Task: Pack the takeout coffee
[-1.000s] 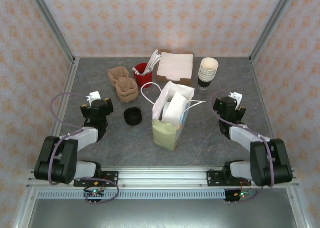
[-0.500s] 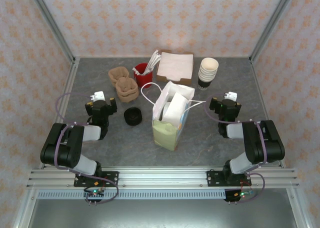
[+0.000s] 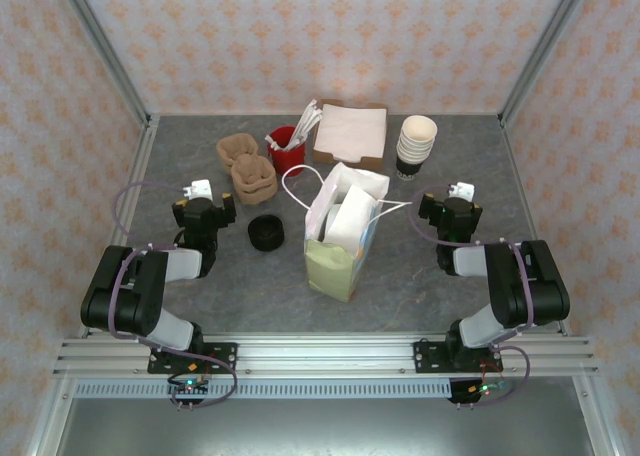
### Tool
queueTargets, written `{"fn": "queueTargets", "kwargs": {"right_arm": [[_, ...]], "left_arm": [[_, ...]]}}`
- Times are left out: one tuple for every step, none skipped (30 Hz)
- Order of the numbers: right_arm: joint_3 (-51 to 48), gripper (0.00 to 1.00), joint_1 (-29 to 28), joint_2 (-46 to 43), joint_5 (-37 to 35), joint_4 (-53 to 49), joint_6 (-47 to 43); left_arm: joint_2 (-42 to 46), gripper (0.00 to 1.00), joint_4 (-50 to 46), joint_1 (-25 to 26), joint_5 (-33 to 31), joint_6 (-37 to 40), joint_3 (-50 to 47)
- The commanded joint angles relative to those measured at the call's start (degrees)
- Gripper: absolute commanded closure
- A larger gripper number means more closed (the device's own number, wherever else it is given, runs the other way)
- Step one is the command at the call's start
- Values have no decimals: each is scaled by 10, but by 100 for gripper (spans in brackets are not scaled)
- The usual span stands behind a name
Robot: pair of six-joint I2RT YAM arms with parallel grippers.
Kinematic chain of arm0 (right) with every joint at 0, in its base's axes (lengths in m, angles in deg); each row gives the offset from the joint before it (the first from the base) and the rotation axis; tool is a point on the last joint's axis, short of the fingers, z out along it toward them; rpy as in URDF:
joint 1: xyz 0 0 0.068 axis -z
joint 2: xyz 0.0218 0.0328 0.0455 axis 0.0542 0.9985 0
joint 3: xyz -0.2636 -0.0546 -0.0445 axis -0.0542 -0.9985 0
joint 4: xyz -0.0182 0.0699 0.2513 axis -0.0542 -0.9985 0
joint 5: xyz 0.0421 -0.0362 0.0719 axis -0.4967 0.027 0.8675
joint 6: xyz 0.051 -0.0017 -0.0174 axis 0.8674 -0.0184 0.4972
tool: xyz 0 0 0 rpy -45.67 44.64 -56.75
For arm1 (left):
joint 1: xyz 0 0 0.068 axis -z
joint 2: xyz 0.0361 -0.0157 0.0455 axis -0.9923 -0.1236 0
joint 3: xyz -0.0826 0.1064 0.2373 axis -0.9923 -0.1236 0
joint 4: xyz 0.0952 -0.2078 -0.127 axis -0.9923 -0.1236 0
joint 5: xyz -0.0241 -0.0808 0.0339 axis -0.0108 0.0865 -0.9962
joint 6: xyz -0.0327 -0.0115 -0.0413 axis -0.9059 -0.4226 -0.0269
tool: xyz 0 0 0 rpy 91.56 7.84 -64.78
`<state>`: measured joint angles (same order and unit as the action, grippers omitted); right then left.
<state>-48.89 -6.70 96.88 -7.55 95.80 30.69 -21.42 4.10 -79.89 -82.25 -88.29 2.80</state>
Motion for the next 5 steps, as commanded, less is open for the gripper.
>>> {"fn": "queueTargets", "kwargs": {"right_arm": [[9,1,2,1,6,10,8],[10,1,2,0,6,10,8],[8,1,3,0,6,10,8],[9,1,2,1,6,9,8],[10,1,3,1,6,10,8]], "left_arm": [[-2,0,2,5,2,12,12],[-2,0,2,4,2,12,12],[-2,0,2,5,2,13,12],[-2,0,2,5,2,13,12],[-2,0,2,4,2,12,12]]}}
